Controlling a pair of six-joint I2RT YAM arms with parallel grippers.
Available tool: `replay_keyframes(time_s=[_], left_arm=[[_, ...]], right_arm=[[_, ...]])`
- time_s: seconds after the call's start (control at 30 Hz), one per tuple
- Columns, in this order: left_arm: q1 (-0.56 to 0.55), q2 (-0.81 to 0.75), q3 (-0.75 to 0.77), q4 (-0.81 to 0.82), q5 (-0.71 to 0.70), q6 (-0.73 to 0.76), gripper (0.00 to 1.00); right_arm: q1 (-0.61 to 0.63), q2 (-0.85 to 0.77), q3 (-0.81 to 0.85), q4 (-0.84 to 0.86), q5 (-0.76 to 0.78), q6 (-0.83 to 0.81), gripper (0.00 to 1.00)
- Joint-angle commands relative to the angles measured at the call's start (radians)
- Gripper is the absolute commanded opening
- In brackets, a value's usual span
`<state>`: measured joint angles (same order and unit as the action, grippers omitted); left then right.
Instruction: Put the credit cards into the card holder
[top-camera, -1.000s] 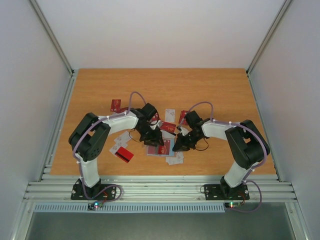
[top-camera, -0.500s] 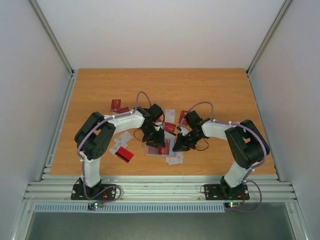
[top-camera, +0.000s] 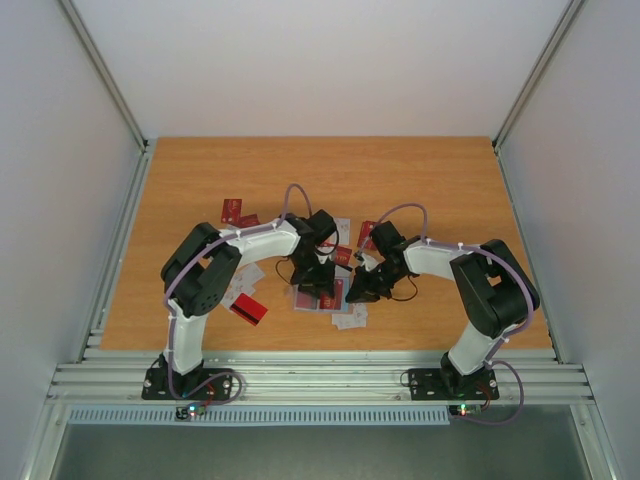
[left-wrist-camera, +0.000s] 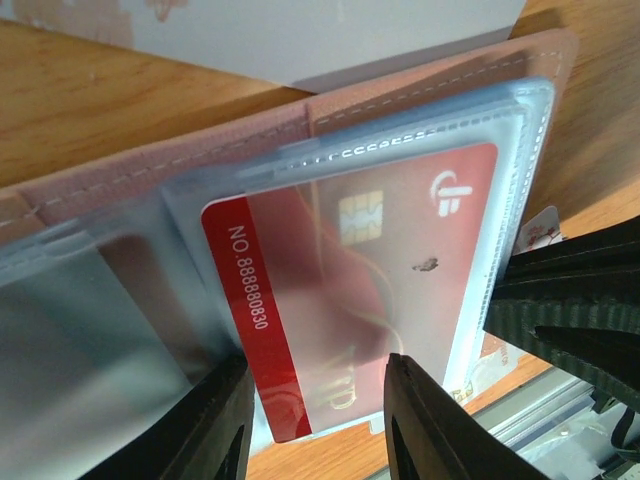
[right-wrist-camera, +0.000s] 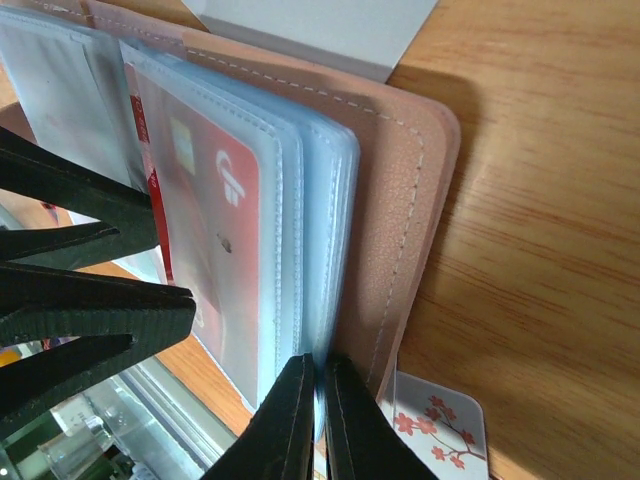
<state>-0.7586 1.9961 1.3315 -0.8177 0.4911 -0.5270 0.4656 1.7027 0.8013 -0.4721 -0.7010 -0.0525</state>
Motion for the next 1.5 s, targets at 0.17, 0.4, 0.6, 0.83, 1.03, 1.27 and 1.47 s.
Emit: replay_keyframes(time_s=[0.17, 0.4, 0.6, 0.83, 1.03, 1.27, 1.47], left_arm=[[-0.027, -0.004, 0.018, 0.040, 0.043, -0.033, 0.38], [-0.028, -0.019, 0.004, 0.084, 0.098, -0.058, 0.38], [-0.028, -0.055, -0.008, 0.114, 0.135, -0.092, 0.38], [-0.027, -0.061, -0.003, 0.046, 0.083, -0.048, 0.39], [-0.027, -0.063, -0.010, -0.010, 0.070, 0.018, 0.38], [-0.025, -0.074, 0.012, -0.075, 0.035, 0.083, 0.38], [-0.015, -0.087, 0.011, -0.078, -0.026, 0.109, 0.27]], right_arm=[[0.003, -0.007, 0.007, -0.027, 0.069, 0.000, 0.05], [0.004, -0.038, 0.027, -0.070, 0.069, -0.004, 0.06], [0.004, -0.061, 0.033, -0.096, 0.075, -0.007, 0.07], [0.004, -0.090, 0.047, -0.143, 0.103, -0.027, 0.13], [0.004, -0.145, 0.091, -0.225, 0.148, -0.046, 0.24], [0.004, -0.164, 0.116, -0.229, 0.134, -0.020, 0.30], [0.002, -0.114, 0.109, -0.143, 0.045, 0.037, 0.31]])
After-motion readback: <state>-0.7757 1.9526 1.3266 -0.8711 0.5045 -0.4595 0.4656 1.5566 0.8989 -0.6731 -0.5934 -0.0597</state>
